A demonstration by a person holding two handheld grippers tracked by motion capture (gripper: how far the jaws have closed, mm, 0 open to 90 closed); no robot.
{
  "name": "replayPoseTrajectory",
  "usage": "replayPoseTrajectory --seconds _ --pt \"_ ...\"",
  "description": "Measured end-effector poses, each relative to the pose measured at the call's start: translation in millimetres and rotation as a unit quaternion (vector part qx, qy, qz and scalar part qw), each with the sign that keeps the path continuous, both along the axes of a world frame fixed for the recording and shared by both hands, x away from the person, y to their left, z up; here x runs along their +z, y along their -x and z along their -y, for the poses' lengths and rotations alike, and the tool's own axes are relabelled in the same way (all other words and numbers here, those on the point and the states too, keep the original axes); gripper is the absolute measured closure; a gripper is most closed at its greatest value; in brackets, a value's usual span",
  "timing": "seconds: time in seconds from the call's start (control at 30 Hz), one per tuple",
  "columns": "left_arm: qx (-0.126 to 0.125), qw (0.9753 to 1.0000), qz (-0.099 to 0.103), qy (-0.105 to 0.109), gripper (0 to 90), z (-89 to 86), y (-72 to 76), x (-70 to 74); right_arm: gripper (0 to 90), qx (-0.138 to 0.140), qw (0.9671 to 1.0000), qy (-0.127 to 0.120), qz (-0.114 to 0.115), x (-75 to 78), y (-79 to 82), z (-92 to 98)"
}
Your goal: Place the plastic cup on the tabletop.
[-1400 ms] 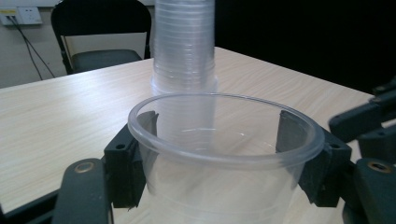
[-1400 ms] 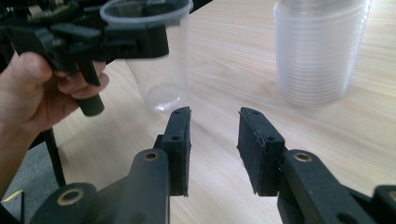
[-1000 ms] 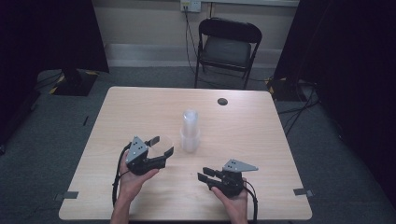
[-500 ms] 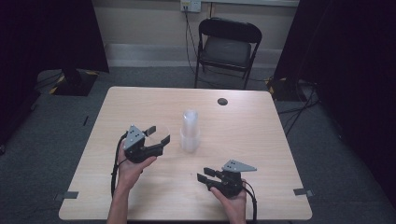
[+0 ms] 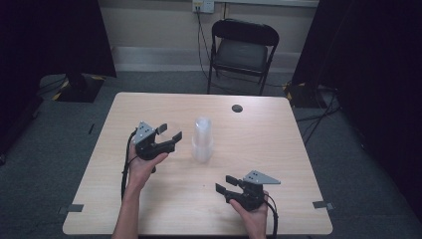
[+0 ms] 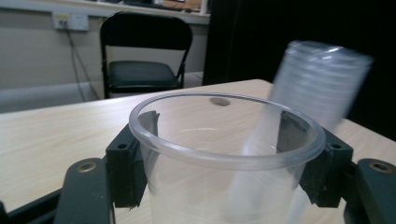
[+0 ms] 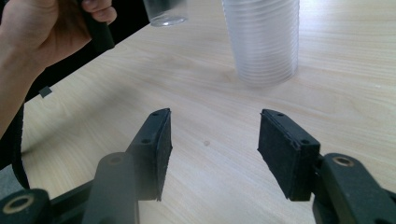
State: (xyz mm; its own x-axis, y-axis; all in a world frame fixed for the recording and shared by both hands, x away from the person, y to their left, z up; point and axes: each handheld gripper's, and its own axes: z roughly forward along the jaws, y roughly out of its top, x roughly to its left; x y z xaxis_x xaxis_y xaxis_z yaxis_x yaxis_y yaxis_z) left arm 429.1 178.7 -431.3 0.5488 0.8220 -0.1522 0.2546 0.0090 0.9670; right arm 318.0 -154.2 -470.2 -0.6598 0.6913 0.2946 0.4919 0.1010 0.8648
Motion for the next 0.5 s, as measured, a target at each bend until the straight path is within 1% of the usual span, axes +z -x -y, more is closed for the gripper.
replayPoseTrajectory --seconds 0.03,0.07,0.1,0.13,0.2,0.27,0.3,0.37,0.43,0.5 --pt "0.003 0.9999 -0.010 -0.003 30.0 -1.1 -2.7 -1.4 44.4 0.002 1.0000 -0.001 -0.001 -0.8 -0.1 -0.4" --pt "0.003 0.9999 -0.010 -0.003 29.9 -1.1 -2.7 -1.4 44.4 0.004 1.0000 -0.001 -0.003 -1.4 0.0 -0.9" --pt "0.018 0.9996 -0.018 -0.011 29.9 -3.2 -7.6 -2.7 44.4 0.007 1.0000 0.000 -0.005 -1.8 -0.1 -1.6" --pt "0.020 0.9996 -0.020 -0.009 30.0 -4.5 -10.5 -2.5 44.4 0.010 0.9999 0.002 -0.004 -2.1 -0.3 -2.1" --pt "0.022 0.9996 -0.019 -0.004 30.0 -6.6 -15.2 -1.1 44.3 0.011 0.9999 0.000 -0.004 -2.1 -0.9 -2.9" --pt "0.036 0.9993 -0.006 -0.005 30.0 -7.5 -17.8 0.1 44.3 0.011 0.9999 -0.003 -0.003 -2.1 -2.0 -2.8" --pt "0.038 0.9992 -0.009 -0.012 30.0 -8.6 -19.1 1.5 44.3 0.009 0.9999 -0.003 -0.003 -2.2 -2.4 -2.4" --pt "0.038 0.9991 -0.015 -0.003 29.8 -9.3 -23.5 1.9 44.3 0.007 0.9999 -0.008 -0.002 -2.6 -2.8 -1.3" --pt "0.038 0.9992 -0.015 -0.002 29.8 -10.0 -25.7 2.0 44.3 0.005 0.9999 -0.010 -0.002 -3.4 -2.5 -0.8" --pt "0.045 0.9989 -0.014 -0.001 29.8 -10.0 -32.4 -0.4 44.3 0.004 0.9999 -0.012 0.000 -4.7 -1.6 -0.3"
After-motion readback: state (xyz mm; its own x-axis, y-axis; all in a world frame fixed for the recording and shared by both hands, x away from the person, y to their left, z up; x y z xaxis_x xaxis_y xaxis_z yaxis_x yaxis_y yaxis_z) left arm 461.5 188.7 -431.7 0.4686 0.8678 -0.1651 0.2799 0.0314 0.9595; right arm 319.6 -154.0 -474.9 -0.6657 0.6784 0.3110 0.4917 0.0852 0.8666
